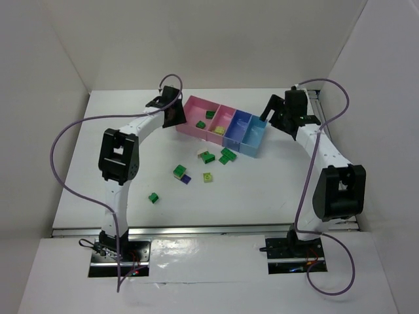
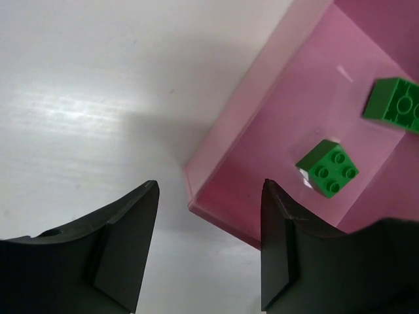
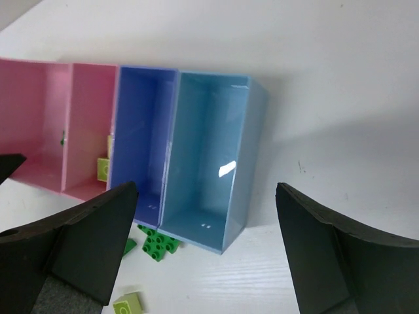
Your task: Sort the legos into containers by color
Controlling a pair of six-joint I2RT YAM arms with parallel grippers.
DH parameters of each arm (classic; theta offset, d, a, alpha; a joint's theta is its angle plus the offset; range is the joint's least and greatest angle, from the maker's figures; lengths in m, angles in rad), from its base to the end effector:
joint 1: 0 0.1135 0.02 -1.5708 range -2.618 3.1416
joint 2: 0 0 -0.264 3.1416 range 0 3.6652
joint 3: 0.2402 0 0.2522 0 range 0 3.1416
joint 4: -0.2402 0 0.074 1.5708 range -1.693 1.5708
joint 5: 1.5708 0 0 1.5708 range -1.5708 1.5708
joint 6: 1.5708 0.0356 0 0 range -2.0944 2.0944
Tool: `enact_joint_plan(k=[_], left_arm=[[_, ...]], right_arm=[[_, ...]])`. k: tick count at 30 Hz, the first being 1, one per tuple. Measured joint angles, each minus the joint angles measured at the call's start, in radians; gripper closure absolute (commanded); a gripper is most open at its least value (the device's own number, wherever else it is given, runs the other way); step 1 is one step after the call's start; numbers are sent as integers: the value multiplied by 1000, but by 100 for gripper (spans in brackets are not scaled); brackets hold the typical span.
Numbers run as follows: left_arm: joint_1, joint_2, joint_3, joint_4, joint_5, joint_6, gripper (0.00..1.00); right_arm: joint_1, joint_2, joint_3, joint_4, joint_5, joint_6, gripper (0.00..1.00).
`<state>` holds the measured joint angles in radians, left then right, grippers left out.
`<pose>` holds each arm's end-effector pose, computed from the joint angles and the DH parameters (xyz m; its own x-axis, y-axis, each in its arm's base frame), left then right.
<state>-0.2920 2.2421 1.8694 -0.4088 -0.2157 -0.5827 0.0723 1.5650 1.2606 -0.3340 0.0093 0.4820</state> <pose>0.4920 -0.1399 0.2103 -0.6379 -0.3695 -0.6757 -0.2579 0.9292 -0.2648 0.3573 0.0255 0.2960 -0.5567 0.4244 -0.7141 0.2181 0.9041 0.3673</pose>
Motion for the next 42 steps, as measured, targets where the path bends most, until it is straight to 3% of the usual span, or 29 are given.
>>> enact_joint_plan(k=[7, 12, 16, 19, 22, 25, 37, 42], left_arm=[[35, -163, -217, -64, -16, -34, 35], [56, -216, -273, -122, -20, -51, 35], [63, -256, -282, -161, -23, -40, 29], [54, -326, -298, -188, -24, -15, 13], [41, -410, -300, -203, -20, -1, 10], [30, -492, -300, -206, -13, 11, 10], [-5, -583, -352, -206, -13, 31, 11], [-23, -585, -360, -205, -12, 32, 11]], right_arm=[[39, 41, 4, -31, -5, -1, 7], [95, 46, 19, -48, -7, -42, 7], [177, 45, 23, -57, 5, -103, 8], [266, 38, 14, -70, 46, -158, 12], [369, 24, -19, -84, 86, -218, 12], [441, 37, -38, -106, 93, -256, 6], [452, 330, -2, -115, 105, -285, 2], [462, 371, 17, -94, 112, -293, 11]])
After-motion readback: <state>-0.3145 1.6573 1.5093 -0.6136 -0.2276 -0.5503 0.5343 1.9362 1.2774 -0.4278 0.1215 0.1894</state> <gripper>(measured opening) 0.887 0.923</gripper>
